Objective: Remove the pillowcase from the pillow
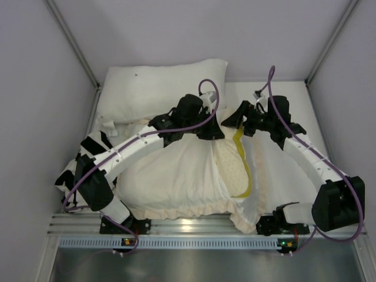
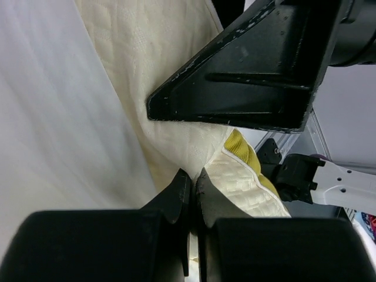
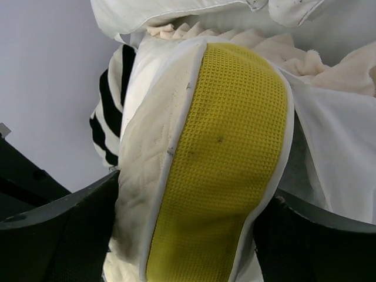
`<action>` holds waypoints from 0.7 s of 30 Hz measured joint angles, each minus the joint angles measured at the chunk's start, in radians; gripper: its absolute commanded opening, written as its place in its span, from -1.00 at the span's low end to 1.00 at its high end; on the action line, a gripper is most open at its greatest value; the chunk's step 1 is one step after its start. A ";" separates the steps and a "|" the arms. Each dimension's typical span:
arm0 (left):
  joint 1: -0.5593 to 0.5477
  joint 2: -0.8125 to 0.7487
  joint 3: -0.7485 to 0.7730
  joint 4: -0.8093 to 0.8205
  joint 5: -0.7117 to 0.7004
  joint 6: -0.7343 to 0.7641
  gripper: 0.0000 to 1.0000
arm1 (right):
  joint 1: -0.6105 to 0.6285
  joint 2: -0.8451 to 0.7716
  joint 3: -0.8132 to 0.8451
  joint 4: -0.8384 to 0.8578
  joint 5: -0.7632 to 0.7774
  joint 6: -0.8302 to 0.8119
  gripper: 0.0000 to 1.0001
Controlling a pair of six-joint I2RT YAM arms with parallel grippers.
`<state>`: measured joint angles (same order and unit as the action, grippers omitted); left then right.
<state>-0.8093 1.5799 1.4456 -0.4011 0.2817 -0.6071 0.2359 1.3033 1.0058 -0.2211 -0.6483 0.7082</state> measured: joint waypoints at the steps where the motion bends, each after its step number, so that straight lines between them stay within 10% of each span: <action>1: 0.000 0.000 0.000 -0.003 0.002 0.000 -0.79 | 0.008 0.000 -0.013 0.011 0.003 0.004 0.44; 6: -0.004 -0.001 0.000 -0.002 0.017 0.002 0.31 | 0.026 -0.019 -0.063 0.037 0.031 0.021 -0.32; 11: -0.021 -0.043 -0.024 0.044 0.020 0.000 0.72 | 0.033 -0.037 -0.086 0.029 0.055 0.018 -0.85; 21: -0.026 -0.260 -0.176 0.073 -0.027 0.000 0.83 | 0.014 -0.044 -0.098 0.026 0.083 0.034 -1.00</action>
<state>-0.8352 1.3201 1.2694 -0.3283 0.2550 -0.6075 0.2497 1.2591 0.9081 -0.1947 -0.5655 0.7422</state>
